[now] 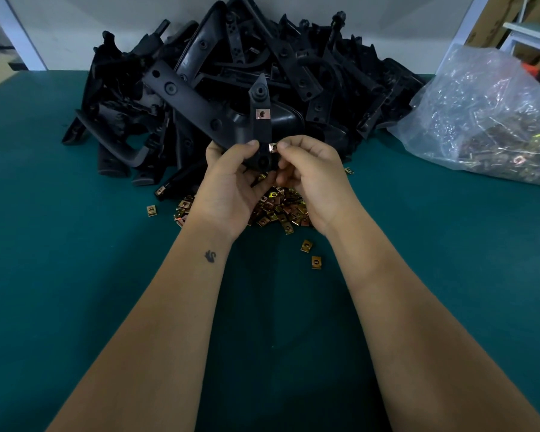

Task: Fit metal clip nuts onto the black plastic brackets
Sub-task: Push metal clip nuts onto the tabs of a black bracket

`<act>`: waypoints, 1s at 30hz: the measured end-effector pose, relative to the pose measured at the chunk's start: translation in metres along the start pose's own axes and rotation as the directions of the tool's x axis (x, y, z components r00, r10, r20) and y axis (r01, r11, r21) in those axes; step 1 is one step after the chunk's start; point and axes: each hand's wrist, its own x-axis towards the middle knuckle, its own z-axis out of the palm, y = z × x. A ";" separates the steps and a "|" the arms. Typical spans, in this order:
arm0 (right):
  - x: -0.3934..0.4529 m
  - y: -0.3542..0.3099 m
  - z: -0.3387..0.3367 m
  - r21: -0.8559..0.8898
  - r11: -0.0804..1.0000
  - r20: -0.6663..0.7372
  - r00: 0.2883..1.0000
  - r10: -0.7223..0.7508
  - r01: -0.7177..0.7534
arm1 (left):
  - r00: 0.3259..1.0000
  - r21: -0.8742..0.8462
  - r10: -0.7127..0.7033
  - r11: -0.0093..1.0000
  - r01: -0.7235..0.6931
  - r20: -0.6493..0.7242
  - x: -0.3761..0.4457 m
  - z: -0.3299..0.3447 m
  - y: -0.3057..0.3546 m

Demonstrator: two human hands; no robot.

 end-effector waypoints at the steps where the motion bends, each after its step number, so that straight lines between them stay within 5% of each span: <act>1: 0.000 0.000 0.001 0.021 1.000 -0.004 1.000 0.003 -0.003 | 1.000 0.006 0.006 1.000 -0.006 0.006 0.000 0.000 -0.001; 30: 0.000 0.003 -0.005 0.121 0.992 0.034 0.999 -0.033 0.029 | 0.997 0.162 0.038 0.986 -0.048 0.060 -0.003 -0.002 0.002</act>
